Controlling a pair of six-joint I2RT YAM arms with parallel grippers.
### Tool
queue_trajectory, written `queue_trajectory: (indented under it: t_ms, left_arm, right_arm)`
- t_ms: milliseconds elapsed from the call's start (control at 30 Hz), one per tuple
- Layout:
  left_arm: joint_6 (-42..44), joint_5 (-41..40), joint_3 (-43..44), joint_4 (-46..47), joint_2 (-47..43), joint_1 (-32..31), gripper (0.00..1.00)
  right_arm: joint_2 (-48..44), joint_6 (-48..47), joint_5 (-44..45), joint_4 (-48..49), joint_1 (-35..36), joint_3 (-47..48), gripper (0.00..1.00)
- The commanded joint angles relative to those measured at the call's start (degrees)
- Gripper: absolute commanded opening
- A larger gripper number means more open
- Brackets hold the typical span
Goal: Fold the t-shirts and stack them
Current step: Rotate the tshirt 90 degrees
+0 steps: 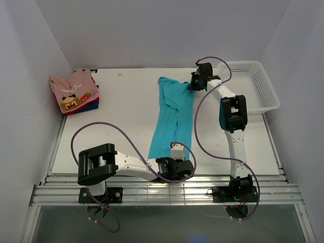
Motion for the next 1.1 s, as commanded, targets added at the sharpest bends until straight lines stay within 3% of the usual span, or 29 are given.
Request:
queue_trajectory:
  t_ms: [0,200,300,333,433,467,500,533,567,600,733,767,900,1067]
  left_arm:
    - [4.69,2.28,3.14,1.55,2.11,-0.40,0.00]
    - [8.13,-1.40,6.48,1.99,2.91,-0.40,0.00]
    - [13.12,-5.00,8.50,3.48,2.47,0.47,0.00]
    - [15.23,-5.79,10.60,4.10,2.29,1.09,0.05]
    - [29.60,-10.19,13.33,13.46,0.01,4.94,0.52]
    - [32.79,-10.28,13.69,15.60,-0.87,5.92,0.56]
    - [35.61,-10.20,14.04,18.40,-1.92,6.88,0.58]
    - [38.16,-10.02,14.39,20.00,-4.19,7.94,0.60]
    - [42.54,-9.76,14.57,21.49,-5.35,9.78,0.61]
    - [44.24,-9.84,14.49,22.90,-6.49,10.58,0.65]
    - [43.65,-11.07,11.68,17.13,-12.02,15.06,0.65]
    - [42.42,-11.34,10.28,13.98,-13.08,16.72,0.65]
    - [37.76,-8.27,-1.56,13.24,-20.46,19.55,0.65]
    - [32.49,-4.93,-9.15,10.10,-27.85,20.08,0.65]
  right_arm:
    - [2.77,3.18,-12.89,4.92,0.21,0.61,0.12]
    - [2.16,4.33,-17.13,10.72,0.13,0.43,0.14]
    - [-2.30,2.31,-16.61,14.22,0.04,-0.88,0.23]
    - [-4.16,1.79,-16.08,14.85,-0.31,-2.19,0.26]
    - [-16.42,-1.29,-12.06,14.42,-1.10,-4.83,0.33]
    - [-16.48,-2.60,-10.21,13.90,-1.10,-6.24,0.34]
    - [-23.35,-5.05,-8.45,13.28,-1.02,-8.08,0.39]
    - [-27.16,-5.94,-6.43,11.88,-0.75,-10.10,0.53]
    - [-30.42,-6.82,-3.97,10.13,-0.58,-13.51,0.74]
    - [-36.72,-7.79,0.66,7.94,-0.32,-15.11,0.76]
    - [-51.69,-9.73,12.47,-1.39,2.67,-28.71,0.76]
    - [-57.47,-8.95,16.49,-2.97,3.46,-36.93,0.76]
    - [-70.31,-3.59,22.49,-2.28,8.29,-57.24,0.74]
    - [-80.18,6.76,27.85,-5.96,18.48,-68.55,0.71]
